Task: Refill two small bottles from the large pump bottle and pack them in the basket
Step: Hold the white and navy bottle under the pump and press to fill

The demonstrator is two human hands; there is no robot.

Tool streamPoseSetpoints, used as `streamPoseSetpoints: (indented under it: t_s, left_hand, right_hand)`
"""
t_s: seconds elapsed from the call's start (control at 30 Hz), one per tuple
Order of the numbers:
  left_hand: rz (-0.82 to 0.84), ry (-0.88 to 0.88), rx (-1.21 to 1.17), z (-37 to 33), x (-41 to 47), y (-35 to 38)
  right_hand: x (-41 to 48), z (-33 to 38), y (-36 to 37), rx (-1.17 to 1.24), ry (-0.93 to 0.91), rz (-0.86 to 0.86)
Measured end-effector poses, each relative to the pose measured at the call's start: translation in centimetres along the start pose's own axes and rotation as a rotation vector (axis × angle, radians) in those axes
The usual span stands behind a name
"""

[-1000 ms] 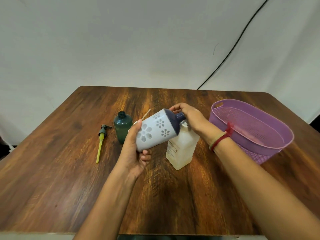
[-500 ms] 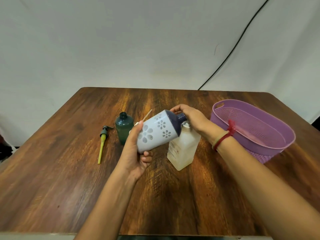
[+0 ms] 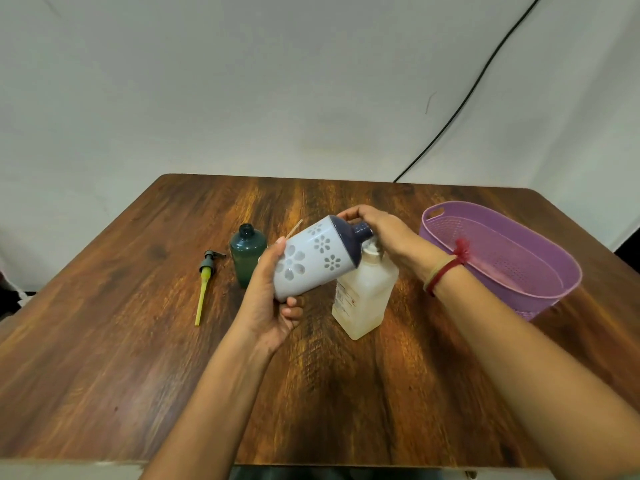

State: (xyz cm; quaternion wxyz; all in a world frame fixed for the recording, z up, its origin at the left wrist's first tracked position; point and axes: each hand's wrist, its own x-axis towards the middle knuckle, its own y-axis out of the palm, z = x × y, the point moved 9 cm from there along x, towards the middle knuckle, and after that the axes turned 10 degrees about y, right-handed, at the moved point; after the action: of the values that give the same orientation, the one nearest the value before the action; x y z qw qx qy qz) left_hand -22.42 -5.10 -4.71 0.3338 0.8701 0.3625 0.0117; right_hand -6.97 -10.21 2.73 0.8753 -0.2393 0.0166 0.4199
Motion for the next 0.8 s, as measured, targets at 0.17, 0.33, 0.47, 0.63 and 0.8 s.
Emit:
streamPoseSetpoints:
  t_s: [0.17, 0.33, 0.47, 0.63, 0.8]
  left_hand:
    - [0.007, -0.006, 0.003, 0.1, 0.0, 0.2]
    - [-0.007, -0.023, -0.007, 0.8, 0.1, -0.2]
    - [0.009, -0.013, -0.010, 0.6, 0.0, 0.1]
    - [0.005, -0.020, -0.016, 0.9, 0.1, 0.3]
    - [-0.004, -0.011, 0.009, 0.6, 0.3, 0.1]
  right_hand:
    - [-0.4, -0.1, -0.1, -0.021, 0.020, 0.026]
    - [-0.5, -0.7, 0.1, 0.035, 0.039, -0.012]
    - [-1.0, 0.1, -0.1, -0.017, 0.051, 0.040]
    - [-0.7, -0.4, -0.5, 0.013, 0.009, -0.009]
    - [-0.6, -0.6, -0.1, 0.019, 0.030, -0.026]
